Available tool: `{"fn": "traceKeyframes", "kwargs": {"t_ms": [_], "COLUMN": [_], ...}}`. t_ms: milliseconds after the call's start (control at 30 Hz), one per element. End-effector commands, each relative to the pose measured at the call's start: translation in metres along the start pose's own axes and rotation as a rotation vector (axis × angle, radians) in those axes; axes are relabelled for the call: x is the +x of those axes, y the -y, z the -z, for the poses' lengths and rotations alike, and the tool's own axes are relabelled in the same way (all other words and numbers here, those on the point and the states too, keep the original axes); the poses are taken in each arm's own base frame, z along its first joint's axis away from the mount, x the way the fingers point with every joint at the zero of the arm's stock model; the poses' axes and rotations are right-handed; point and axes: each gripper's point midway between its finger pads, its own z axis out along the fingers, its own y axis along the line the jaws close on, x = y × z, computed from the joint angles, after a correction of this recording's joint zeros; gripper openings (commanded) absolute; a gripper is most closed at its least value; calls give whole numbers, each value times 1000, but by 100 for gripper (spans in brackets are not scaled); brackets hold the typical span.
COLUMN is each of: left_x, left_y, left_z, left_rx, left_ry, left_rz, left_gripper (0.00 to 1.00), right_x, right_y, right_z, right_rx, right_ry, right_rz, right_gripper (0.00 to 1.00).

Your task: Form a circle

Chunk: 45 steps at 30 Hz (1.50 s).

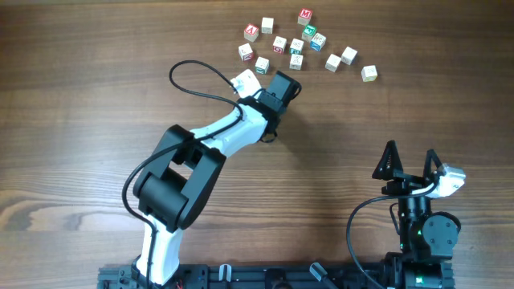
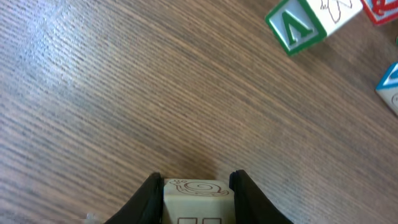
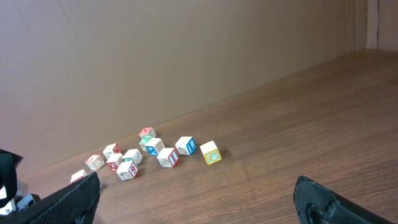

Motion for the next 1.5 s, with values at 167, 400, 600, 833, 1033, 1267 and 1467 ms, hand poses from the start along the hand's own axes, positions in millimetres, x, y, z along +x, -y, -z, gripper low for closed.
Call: {"fn": "traceKeyframes", "kwargs": {"t_ms": [167,400,600,833,1033,1267,1467], "left_x": [18,10,4,3,1,0,-1], "left_y": [-1,-4,-7,-5,-3,-2,2], "left_z": [14,13,14,14,14,15,15], "left_rx": [0,-19,-32,-26,-17,-14,1], "left_ry": [-50,-3,36,42,45,46,51], "left_rz": [-29,72,120,123,128,130,137], "left_gripper": [27,27,33,49,63,36,33], "right_x": [0,0,0,0,0,0,0], "right_y": [-2,-2,-2,-2,-2,-2,-2], "right_z": [0,0,0,0,0,0,0], "right_rx": [-10,-10,-10,-10,-10,-10,-10], "right_ry": [0,0,0,0,0,0,1], "right_rz": [0,0,0,-1,0,-1,0], "right_gripper": [100,100,100,100,100,100,100]}}
